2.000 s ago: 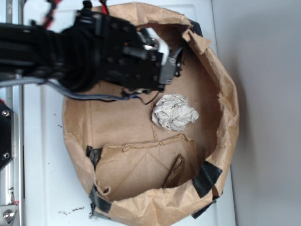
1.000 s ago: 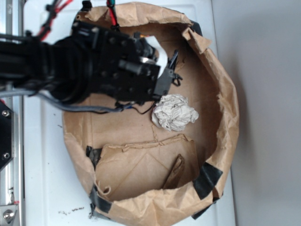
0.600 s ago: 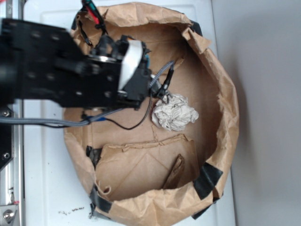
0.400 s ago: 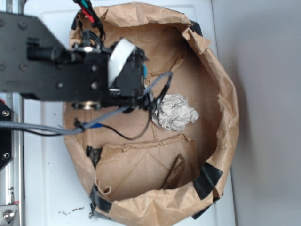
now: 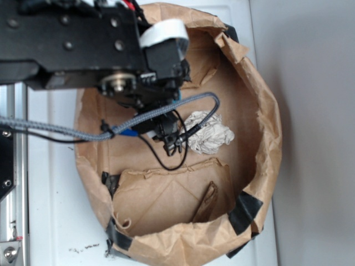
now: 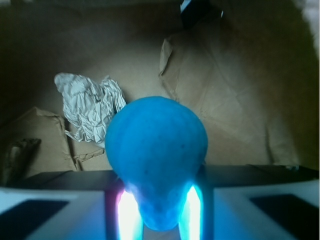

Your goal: Grab the blue ball.

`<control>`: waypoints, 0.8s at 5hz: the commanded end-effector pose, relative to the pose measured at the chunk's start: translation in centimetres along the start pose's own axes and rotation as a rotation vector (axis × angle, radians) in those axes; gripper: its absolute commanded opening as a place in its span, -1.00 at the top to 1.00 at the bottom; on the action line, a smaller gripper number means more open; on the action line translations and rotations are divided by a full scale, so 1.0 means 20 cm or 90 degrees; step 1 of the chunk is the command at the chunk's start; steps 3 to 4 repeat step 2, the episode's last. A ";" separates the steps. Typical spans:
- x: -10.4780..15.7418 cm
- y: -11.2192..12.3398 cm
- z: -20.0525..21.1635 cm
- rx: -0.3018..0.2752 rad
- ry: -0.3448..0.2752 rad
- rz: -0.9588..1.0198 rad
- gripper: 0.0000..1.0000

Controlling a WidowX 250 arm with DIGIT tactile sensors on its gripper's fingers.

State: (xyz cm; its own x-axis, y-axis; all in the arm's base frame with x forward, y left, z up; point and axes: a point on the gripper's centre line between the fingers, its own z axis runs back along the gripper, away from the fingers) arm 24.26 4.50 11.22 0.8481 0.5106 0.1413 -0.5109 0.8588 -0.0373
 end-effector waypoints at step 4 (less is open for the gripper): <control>0.03 -0.07 0.28 -0.015 -0.084 -0.006 1.00</control>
